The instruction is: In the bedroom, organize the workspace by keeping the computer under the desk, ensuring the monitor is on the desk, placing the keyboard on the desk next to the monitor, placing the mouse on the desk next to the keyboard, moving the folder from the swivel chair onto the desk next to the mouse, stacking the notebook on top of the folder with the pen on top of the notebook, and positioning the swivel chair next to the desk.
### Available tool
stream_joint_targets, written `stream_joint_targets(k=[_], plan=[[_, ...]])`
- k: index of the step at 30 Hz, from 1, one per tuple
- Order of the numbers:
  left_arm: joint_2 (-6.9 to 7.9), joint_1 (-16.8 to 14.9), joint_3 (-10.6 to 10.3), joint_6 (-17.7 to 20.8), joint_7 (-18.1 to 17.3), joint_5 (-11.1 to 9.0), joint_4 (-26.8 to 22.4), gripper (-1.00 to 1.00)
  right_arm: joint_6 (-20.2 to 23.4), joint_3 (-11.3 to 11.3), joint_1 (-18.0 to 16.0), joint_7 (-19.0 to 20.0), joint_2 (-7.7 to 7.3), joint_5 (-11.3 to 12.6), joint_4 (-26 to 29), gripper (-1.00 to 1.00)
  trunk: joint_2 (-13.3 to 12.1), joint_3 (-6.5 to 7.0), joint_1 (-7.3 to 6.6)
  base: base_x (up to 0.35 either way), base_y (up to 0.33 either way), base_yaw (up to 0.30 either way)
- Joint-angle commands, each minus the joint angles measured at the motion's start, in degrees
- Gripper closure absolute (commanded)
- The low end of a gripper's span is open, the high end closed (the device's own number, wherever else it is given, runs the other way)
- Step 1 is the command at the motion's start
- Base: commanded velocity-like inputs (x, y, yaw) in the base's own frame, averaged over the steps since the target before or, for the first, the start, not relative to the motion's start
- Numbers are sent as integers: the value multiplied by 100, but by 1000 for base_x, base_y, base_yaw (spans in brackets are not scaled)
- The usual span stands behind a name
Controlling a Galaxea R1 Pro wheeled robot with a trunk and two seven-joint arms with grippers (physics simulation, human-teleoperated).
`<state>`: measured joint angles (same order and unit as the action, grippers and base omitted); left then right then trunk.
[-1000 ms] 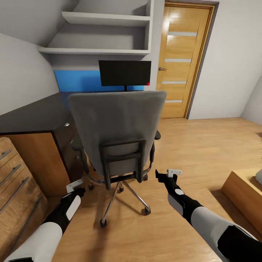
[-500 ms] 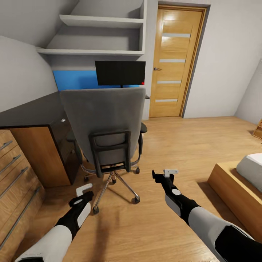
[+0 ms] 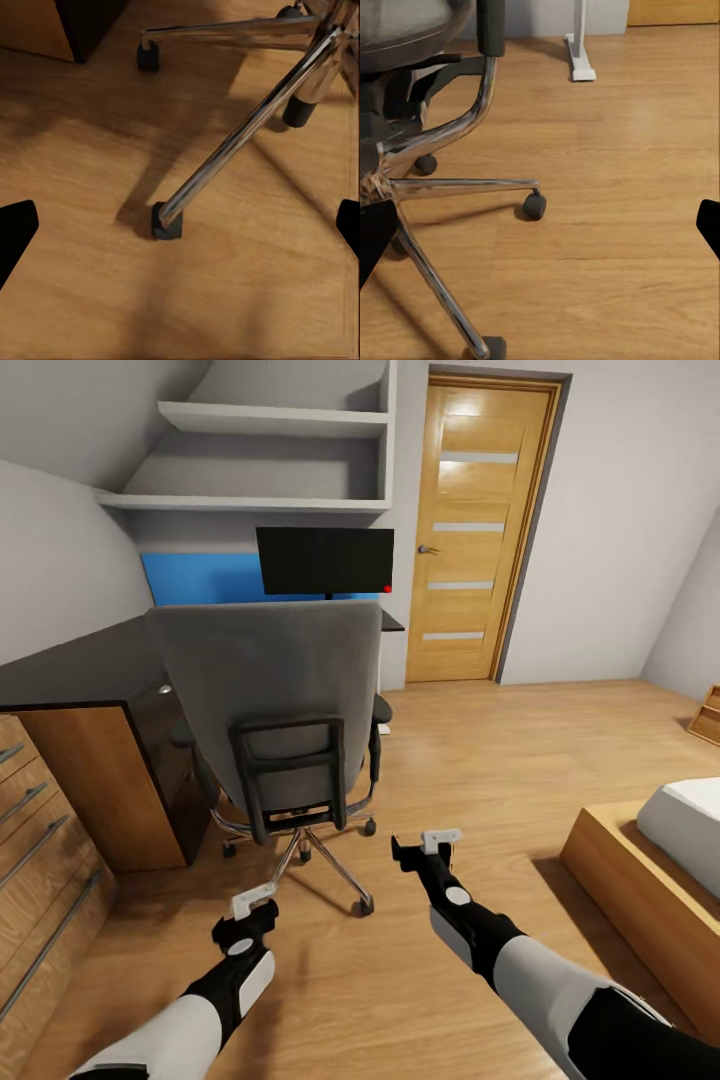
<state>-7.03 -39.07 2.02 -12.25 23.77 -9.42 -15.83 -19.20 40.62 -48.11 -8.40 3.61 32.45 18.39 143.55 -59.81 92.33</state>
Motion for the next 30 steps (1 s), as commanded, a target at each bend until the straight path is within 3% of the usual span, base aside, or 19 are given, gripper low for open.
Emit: stream_joint_targets(k=[1,7,8,11,22,28,30], plan=[[-25,-4,14,-149,-12,-39,51,-100,-19,48,0,-38,26,3,-2,-100,2,-5,-1,-1,-5,0],[-92,-4,-79,-759,-26,-13,202,-100,-10,50,65,-40,167,-97,-2,-100,2,-5,-1,0,-2,0],[-172,-4,-332,-970,-25,78,250,-100,51,51,100,-40,301,-124,-2,-100,2,-5,-1,0,0,0],[-205,-4,-421,-1036,-31,106,264,-100,201,51,109,-36,385,-134,-2,-100,2,-5,-1,0,0,0],[-219,-4,-485,-1082,-39,120,259,-100,373,55,117,-34,513,-228,-1,-100,2,-5,-1,0,0,0],[-221,-4,-511,-1049,-37,117,168,-100,388,67,117,-46,528,-412,21,-100,2,-5,-1,0,0,0],[-253,-4,-510,-725,-28,114,-219,-100,424,75,117,-61,592,-525,30,-100,2,-5,-1,0,0,0]])
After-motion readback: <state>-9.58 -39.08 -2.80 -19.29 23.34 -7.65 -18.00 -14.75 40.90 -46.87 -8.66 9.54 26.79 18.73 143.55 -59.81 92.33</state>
